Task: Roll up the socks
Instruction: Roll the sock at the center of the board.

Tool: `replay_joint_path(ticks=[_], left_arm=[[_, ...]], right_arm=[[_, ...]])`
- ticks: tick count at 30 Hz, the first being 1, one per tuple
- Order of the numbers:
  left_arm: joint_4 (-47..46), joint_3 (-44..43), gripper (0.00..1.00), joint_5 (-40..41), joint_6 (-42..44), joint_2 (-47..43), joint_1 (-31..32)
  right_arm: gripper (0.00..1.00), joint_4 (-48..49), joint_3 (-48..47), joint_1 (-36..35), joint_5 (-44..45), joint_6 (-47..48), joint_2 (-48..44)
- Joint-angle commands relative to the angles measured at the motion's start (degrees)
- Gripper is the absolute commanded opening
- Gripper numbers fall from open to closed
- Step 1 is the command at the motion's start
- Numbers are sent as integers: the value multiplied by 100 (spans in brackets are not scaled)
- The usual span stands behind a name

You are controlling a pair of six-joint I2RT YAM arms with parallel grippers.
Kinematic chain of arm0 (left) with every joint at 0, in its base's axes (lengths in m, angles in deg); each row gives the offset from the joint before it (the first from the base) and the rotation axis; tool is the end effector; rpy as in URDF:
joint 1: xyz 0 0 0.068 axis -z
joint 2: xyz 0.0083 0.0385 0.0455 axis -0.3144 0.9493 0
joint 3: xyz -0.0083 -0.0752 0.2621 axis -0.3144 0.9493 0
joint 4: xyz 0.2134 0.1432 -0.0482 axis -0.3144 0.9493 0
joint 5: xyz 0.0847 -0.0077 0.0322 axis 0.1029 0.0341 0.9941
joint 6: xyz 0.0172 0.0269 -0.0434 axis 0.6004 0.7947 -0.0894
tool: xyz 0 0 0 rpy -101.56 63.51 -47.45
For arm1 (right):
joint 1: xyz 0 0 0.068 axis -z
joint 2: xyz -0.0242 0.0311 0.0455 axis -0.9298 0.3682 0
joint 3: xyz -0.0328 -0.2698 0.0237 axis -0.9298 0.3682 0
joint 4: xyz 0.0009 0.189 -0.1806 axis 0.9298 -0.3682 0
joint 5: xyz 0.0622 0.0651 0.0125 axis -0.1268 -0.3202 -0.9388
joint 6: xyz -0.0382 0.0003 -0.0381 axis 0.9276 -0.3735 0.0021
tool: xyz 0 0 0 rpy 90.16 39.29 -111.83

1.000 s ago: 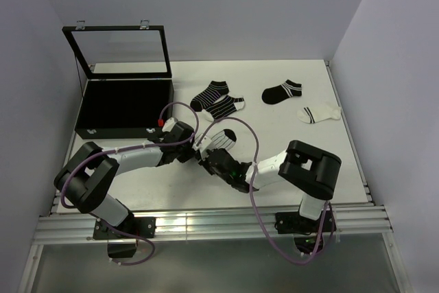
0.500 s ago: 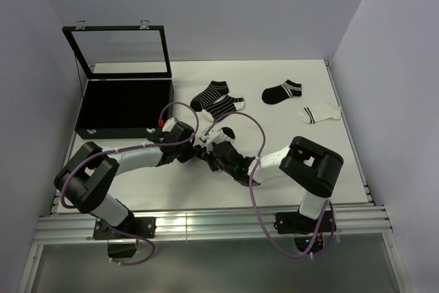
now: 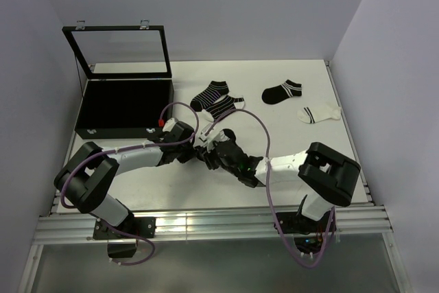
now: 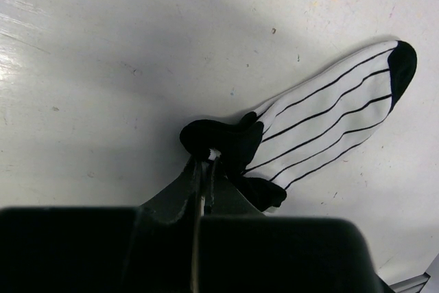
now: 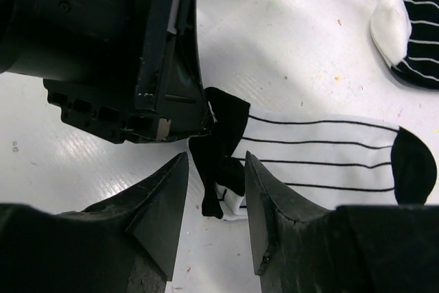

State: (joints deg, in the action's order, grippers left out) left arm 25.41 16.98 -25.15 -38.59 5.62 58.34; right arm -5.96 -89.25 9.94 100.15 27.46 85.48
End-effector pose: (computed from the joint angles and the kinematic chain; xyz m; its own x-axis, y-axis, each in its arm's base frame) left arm 0.2244 -0.1808 0.1492 -0.7532 -0.5636 -0.3392 -0.3674 0.7882 -0.4937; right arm 0.1684 0.2619 0.1674 -0.2392 -0.2878 -0.9274 -0.7379 0.6746 -0.0191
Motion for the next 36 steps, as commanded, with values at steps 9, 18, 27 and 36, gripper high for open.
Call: replay_joint_path(ticks=[9,18,27,36], left_arm=[[352,-150,0,-174,161,61,33],[343,-115,0,-209,178,44,25],[325,-107,0,-244,169,61,33],[290,-80,0,-288,143,52,33]], right_arm=[[47,599,-147,-508,838,926,745],[47,731,-305,-649,1244,1015,1229],[48,853,-253,-676,1349,988,1141],[45,801,-419,-667,1253,909,1431]])
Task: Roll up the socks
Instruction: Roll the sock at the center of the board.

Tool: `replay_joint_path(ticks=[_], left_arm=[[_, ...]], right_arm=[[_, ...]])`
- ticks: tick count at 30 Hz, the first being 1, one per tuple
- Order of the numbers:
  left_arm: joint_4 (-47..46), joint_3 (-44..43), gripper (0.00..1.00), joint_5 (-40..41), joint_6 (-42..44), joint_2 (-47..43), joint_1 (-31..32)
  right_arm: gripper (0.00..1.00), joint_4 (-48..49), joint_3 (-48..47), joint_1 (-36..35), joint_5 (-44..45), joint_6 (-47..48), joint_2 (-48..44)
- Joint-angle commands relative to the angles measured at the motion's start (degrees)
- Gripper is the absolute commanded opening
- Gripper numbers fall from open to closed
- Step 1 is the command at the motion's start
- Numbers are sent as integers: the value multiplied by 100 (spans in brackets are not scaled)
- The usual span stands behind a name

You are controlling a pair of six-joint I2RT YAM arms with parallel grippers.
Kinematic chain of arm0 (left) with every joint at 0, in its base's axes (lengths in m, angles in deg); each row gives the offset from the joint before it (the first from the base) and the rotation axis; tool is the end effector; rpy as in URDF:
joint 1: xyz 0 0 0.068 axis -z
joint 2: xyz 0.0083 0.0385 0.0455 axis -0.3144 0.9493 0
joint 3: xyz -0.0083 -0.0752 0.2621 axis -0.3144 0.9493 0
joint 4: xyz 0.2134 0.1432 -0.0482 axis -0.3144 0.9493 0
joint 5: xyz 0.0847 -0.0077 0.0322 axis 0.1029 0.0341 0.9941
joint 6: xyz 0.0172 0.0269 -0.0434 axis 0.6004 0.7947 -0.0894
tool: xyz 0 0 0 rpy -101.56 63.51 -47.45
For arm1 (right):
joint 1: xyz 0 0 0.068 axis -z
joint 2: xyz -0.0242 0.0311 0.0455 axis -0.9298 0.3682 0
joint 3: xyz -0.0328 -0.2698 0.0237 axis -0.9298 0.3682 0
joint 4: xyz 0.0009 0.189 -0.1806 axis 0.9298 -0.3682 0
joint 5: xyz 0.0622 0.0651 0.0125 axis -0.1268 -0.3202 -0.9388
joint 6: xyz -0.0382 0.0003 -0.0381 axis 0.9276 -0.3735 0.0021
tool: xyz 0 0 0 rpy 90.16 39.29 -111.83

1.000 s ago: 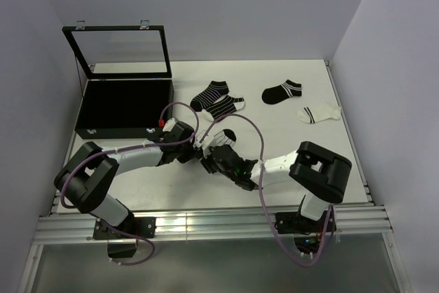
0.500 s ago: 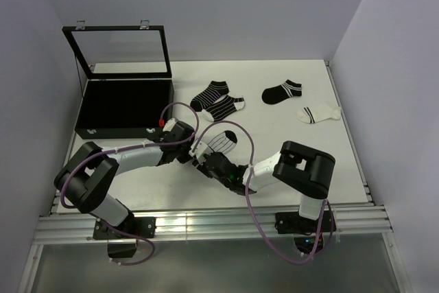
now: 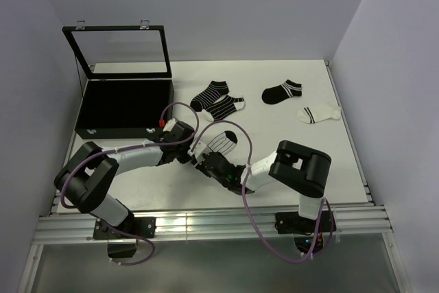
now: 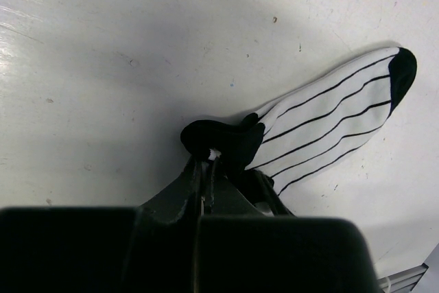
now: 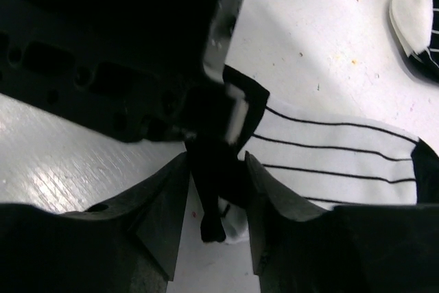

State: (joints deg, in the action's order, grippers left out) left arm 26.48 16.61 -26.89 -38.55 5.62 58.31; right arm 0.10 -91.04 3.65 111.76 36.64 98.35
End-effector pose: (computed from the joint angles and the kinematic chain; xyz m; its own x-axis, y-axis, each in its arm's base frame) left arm 0.2238 -0.1815 0.1497 -0.7712 -0.5537 -0.3141 -0.3659 0.7894 -0.4930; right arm 0.1522 0.2912 0.1194 -0.1214 -0.4871 -0.8649 -0.7121 0.6497 -0.2660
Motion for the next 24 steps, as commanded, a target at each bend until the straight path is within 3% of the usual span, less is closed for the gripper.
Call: replay_joint_path(ticks=[1,4,10,12,18,24], left_arm=[[166,-43,0,-114,130,52,35],[166,-34,0,-122,112,52,35],[131,1,0,-96,16,18,35],[95,18,0,-78,-28,-18,35],[-18,159,3,53,-292,-272,18],[-282,598,23,352,-713,-861,-43]], right_arm=[[43,187,-232,-38,57,-26,187],[38,82,-240,-11,-22,-149,276],[8,-244,-197,76,-338,-500,241],[2,-305,-170,120,-409,-571,188],[0,-297,49,506,-1232,-1063,-14],[0,89,427,1165,-2183,-1625,-331]])
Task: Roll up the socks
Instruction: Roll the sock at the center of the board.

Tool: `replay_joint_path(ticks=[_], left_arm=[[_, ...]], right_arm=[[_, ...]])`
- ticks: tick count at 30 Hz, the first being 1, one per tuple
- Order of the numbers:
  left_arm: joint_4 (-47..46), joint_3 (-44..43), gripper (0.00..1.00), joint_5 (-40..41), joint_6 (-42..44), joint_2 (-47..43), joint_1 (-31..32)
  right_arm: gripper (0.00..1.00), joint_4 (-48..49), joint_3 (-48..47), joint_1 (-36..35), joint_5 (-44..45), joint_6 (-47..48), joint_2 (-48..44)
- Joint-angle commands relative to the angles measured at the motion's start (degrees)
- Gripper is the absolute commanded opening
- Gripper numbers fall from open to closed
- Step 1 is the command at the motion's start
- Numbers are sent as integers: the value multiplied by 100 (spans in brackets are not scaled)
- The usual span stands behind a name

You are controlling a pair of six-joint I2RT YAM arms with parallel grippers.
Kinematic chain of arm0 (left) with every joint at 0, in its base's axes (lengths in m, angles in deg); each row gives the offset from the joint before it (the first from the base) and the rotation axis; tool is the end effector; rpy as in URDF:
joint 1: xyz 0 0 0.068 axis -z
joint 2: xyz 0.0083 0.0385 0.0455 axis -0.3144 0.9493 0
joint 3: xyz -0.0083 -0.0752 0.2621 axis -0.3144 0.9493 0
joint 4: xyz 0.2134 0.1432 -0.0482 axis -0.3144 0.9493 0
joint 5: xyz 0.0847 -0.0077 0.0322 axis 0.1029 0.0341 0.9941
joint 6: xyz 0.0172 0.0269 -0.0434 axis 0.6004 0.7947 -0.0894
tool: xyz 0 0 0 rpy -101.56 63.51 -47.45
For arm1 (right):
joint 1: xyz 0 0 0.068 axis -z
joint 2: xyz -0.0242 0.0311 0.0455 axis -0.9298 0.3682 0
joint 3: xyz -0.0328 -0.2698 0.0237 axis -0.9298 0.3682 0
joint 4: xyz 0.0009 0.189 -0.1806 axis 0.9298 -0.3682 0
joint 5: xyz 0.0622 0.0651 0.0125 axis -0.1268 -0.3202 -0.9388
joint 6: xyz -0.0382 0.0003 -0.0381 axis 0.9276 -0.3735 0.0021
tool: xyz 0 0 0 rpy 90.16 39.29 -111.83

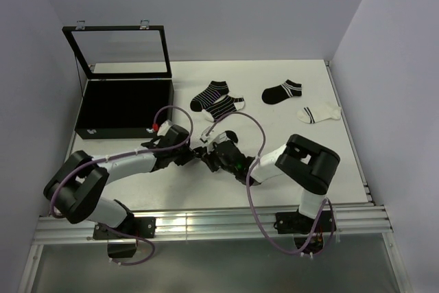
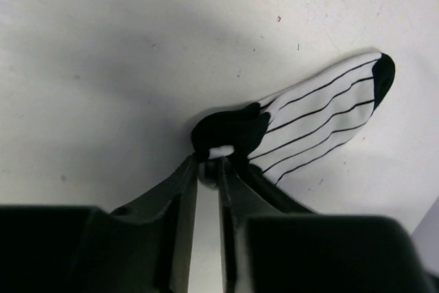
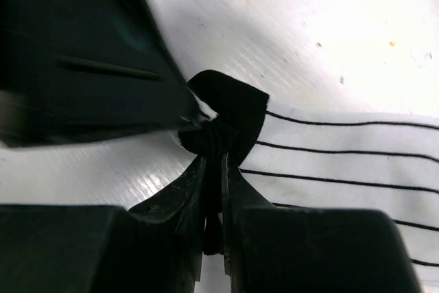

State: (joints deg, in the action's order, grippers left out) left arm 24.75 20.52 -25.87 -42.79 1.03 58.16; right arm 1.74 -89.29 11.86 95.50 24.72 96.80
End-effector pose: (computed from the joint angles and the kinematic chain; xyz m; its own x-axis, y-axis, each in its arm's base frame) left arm 0.2125 -0.1703 0.1537 -0.7220 -0.6247 -0.2973 -0.4096 0.7323 -0.5439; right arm 0.1817 0.2683 0.1218 -0.3191 -0.2991 -0.8993 -0.7507 0.6589 0.0473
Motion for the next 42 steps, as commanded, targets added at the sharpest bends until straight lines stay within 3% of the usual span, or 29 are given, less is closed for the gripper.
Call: replay_joint_path(ticks=[1,8,14,23,35,42], left_arm=[[-206,251,27,284,-325,-481,-28],[-854,690,50,461,-545,-1035,-37],[-1409,823,52,303,-439,-886,-37],[-1999,761,54,127,-273,-280,94],[-2632,805,55,-41,-158,248,244],[-2650,691,50,-93,-96,511,279]], right_arm=[[0,-22,340,406,-750,-583,-202],[0,655,622,1082,-2067,-1339,-79],[0,1630,850,1784,-3245,-2156,281],[0,2404,798,2400,-4082,-3123,1019],[0,2027,649,2586,-4083,-3274,1257],[0,1851,578,2612,-4083,-3318,1274]])
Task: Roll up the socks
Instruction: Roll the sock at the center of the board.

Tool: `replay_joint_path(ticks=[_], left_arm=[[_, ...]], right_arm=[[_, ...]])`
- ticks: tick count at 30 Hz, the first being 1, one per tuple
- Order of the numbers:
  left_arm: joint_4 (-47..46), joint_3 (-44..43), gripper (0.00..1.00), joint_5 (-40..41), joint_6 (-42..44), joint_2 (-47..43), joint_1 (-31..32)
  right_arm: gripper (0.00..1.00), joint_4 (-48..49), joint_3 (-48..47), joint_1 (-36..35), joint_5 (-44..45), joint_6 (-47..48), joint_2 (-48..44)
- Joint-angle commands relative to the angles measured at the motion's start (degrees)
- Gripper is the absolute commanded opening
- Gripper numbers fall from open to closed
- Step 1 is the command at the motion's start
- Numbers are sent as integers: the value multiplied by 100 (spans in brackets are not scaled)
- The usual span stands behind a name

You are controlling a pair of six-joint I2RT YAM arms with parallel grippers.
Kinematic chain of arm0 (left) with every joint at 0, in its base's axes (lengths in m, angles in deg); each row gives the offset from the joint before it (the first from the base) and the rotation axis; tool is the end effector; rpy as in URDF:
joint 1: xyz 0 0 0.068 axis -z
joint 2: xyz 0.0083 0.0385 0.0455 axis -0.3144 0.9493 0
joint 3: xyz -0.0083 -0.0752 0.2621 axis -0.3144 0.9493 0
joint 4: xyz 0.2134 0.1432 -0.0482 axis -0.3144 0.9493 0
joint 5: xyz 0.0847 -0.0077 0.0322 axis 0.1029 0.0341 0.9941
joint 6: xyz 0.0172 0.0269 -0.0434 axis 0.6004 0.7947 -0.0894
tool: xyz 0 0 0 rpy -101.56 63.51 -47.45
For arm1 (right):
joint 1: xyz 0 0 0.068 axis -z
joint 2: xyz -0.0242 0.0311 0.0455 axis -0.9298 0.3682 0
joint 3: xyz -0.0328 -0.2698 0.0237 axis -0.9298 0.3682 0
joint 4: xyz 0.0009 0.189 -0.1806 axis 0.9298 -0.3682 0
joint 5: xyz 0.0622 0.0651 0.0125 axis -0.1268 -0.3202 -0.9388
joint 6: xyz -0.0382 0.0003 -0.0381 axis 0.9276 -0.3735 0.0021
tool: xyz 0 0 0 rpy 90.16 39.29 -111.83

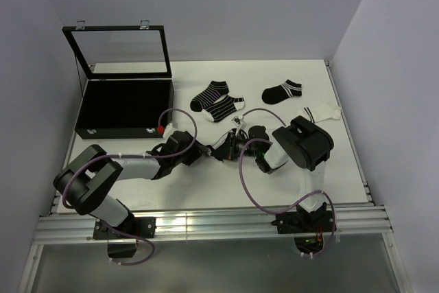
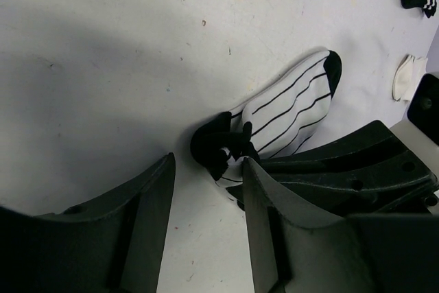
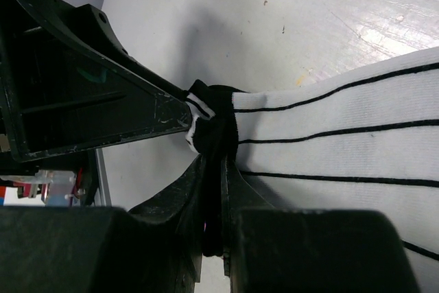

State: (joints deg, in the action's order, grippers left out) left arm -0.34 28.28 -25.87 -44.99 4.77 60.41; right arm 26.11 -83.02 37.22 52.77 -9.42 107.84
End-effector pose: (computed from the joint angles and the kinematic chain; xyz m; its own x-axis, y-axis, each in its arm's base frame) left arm 0.2089 -0.1814 0.1332 -0.6801 -0.6700 -0.2976 -0.2958 0.6222 -0.7248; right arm 0.2491 0.1757 0.0855 -0.7902 0.1226 -0.6005 -0.5119 0.4066 0.7567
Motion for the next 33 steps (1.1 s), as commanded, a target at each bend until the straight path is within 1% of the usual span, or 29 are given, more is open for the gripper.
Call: replay_joint_path(ticks=[1,13,16,19,20,22,23,25,26,27,28,29,30,31,32,33], left_arm=[[-149,-85,49,-102,124,181,54],[-97,-217,38,-84,230,550,107],[0,-339,31,-32,317,647,116],[96,-410,22,3,370,718,116],[149,-419,16,12,396,727,116],[210,-480,7,39,414,762,133],[280,-498,0,47,440,770,133],[351,-542,0,65,458,779,151],[456,-560,0,91,467,762,160],[509,-586,0,109,484,753,160],[588,-647,0,144,511,744,168],[684,-709,0,161,563,744,168],[946,-770,0,188,598,744,168],[1053,-892,0,240,634,744,168],[1168,-937,0,267,677,727,177],[1334,-1025,0,293,704,709,177]], right_arm=[[0,-612,-58,86,199,88,171],[0,-753,-155,130,138,8,250],[0,-867,-207,130,146,35,250],[2,-972,-216,130,181,96,162],[4,-1077,-216,130,199,149,136],[6,-1183,-216,130,243,210,-13],[10,-1366,-225,130,304,315,-75],[15,-1569,-243,130,375,421,-303],[21,-1805,-243,130,488,543,-408],[24,-1938,-243,121,550,606,-514],[26,-2087,-234,112,646,684,-828],[32,-2402,-234,77,752,877,-988],[34,-2597,-234,51,1031,1000,-1189],[37,-3016,-269,7,1165,1263,-1540],[39,-3195,-286,-89,1314,1396,-1752],[41,-3336,-278,-151,1672,1510,-1945]])
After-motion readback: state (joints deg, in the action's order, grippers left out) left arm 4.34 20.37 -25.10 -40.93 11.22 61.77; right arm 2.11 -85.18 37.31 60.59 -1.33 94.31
